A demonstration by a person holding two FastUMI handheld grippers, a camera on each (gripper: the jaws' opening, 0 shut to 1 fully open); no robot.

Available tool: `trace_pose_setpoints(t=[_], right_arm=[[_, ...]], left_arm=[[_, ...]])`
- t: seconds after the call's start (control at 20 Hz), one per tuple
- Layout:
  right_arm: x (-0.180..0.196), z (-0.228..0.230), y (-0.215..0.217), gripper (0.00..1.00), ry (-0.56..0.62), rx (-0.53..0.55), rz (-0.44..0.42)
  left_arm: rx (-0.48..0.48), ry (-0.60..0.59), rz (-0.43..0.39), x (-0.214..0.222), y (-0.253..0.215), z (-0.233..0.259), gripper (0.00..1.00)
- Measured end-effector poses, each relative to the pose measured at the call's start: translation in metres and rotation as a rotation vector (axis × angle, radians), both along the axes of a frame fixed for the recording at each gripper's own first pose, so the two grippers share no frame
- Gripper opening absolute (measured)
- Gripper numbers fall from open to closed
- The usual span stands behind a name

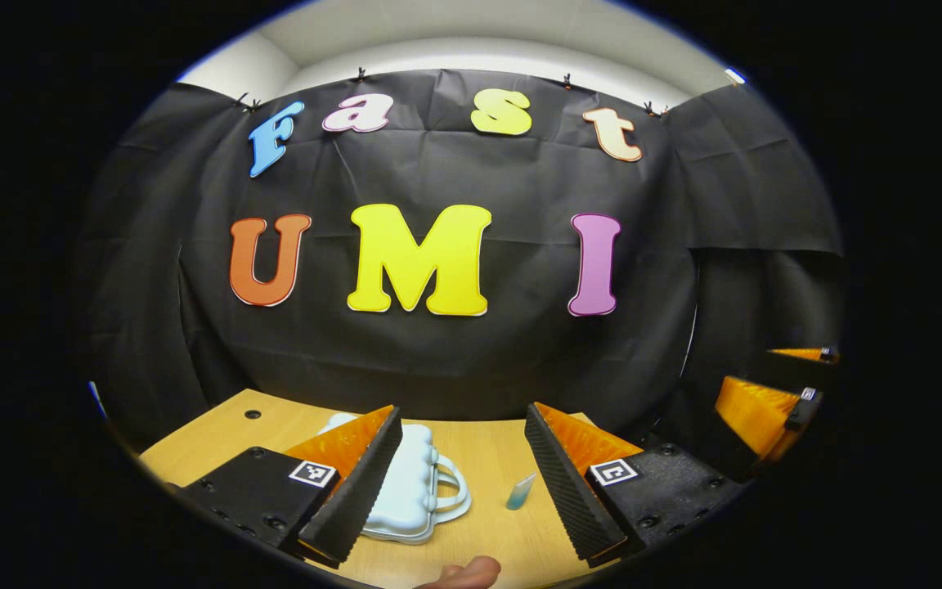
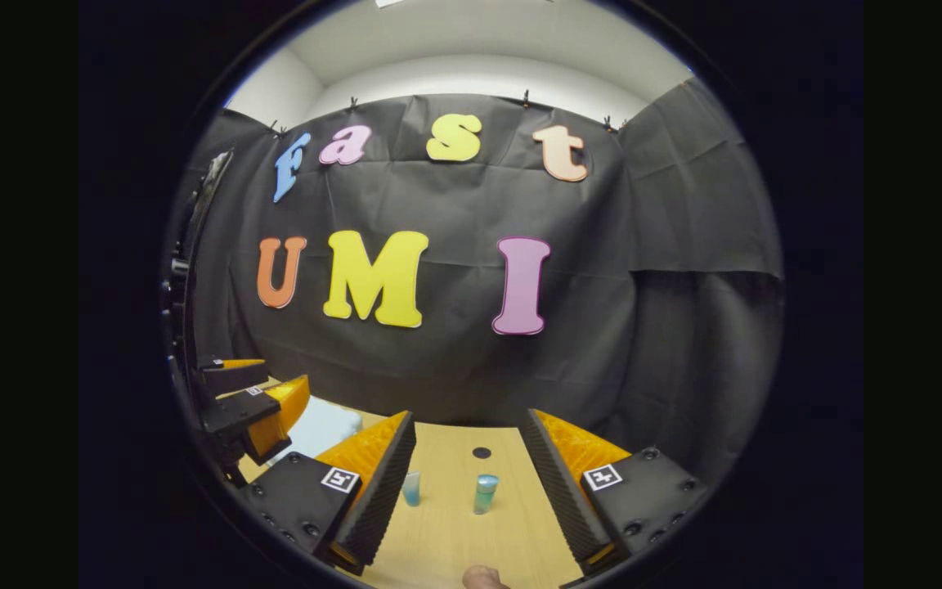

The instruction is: First open the suitcase, pack the skin care products into it, and then close the suitcase.

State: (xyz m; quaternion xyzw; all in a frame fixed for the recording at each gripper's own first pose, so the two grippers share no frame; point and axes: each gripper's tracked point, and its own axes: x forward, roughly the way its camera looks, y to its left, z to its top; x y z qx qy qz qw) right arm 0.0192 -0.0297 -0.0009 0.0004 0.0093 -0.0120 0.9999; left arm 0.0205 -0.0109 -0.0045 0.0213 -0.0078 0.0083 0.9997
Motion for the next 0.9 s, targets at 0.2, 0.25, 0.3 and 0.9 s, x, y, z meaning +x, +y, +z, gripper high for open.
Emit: trace_pose_setpoints(t=[0.2,0.25,0.3,0.9], right_arm=[[0.006,-0.007,-0.022,0.81,0.012,-0.003,-0.03],[0.007,-0.008,-0.031,0.81,0.015,-0.001,-0.043],[0.009,-0.009,-0.04,0.81,0.017,0.0,-0.056],[0.036,-0.052,-0.102,0.81,0.099,0.053,-0.078]], left_arm=[[0.124,0.04,0.037,0.023,0.021,-0.046,0.96],[0.161,0.056,0.059,0.028,0.028,-0.059,0.96],[0.205,0.077,0.066,0.034,0.032,-0.072,0.97],[1.001,0.192,0.041,0.079,0.027,-0.202,0.97]])
